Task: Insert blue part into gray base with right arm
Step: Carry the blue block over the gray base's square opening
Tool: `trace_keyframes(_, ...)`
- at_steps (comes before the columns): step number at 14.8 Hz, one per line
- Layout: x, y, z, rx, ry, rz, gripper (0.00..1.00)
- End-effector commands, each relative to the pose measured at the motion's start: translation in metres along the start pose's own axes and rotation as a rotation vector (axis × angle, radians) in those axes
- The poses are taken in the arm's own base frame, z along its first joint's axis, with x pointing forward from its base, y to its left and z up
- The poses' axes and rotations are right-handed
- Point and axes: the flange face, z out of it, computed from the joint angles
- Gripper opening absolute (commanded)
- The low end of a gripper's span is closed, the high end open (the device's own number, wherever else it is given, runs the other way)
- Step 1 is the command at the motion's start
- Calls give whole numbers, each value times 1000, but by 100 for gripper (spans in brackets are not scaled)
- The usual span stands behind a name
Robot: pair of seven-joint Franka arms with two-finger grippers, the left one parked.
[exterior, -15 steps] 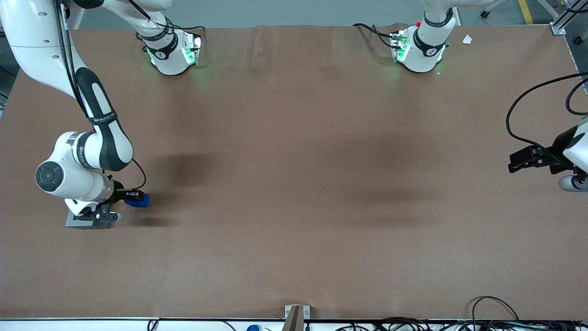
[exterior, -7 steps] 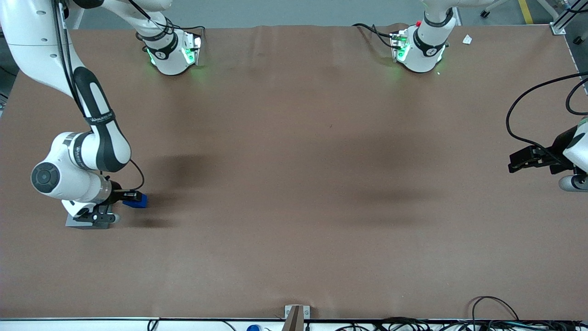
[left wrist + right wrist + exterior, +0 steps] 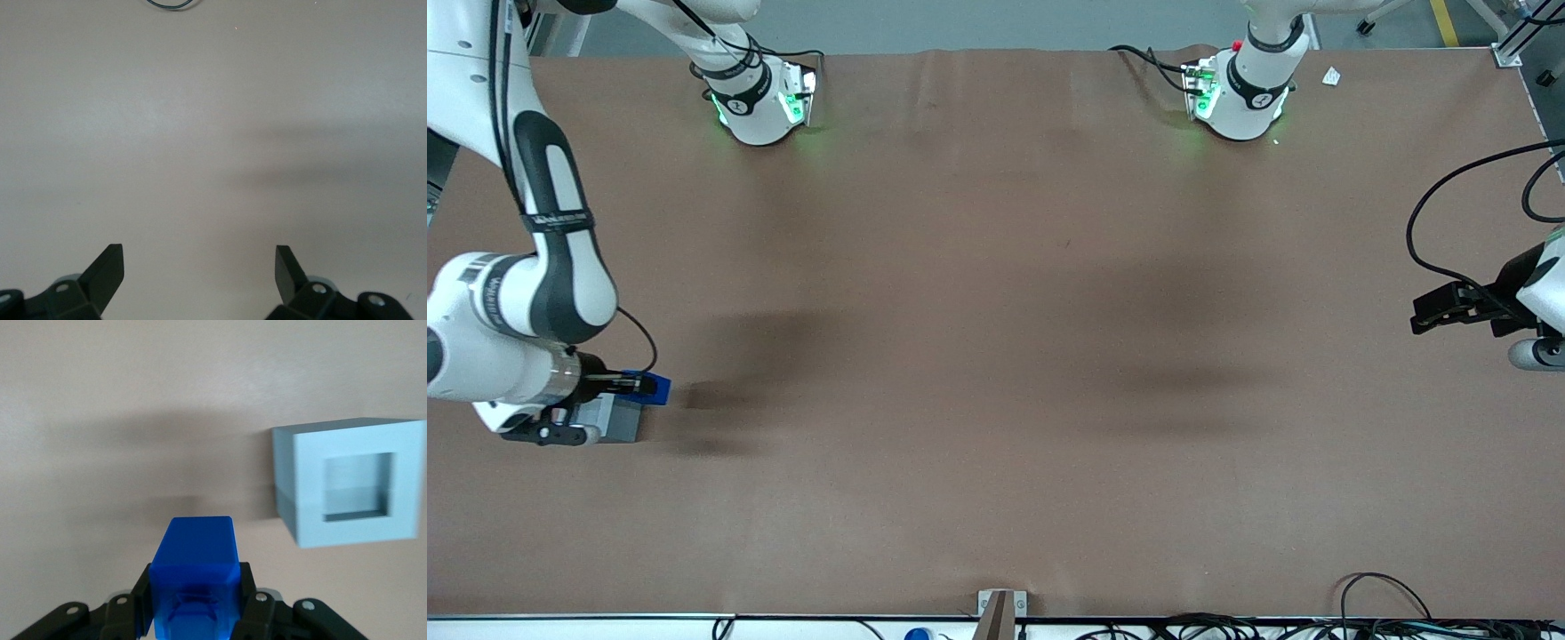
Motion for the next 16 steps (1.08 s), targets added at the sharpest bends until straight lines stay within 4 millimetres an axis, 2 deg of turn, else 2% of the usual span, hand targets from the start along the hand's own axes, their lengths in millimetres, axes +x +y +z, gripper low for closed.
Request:
trace_keyframes(1, 4, 14, -26, 0, 12, 16, 8)
trace_keyframes(7, 11, 44, -45, -3, 11, -3, 8)
trace_keyframes(14, 30, 89, -35, 0, 22, -23, 8)
trace_keyframes(16, 31, 94, -32, 0, 22, -27, 8)
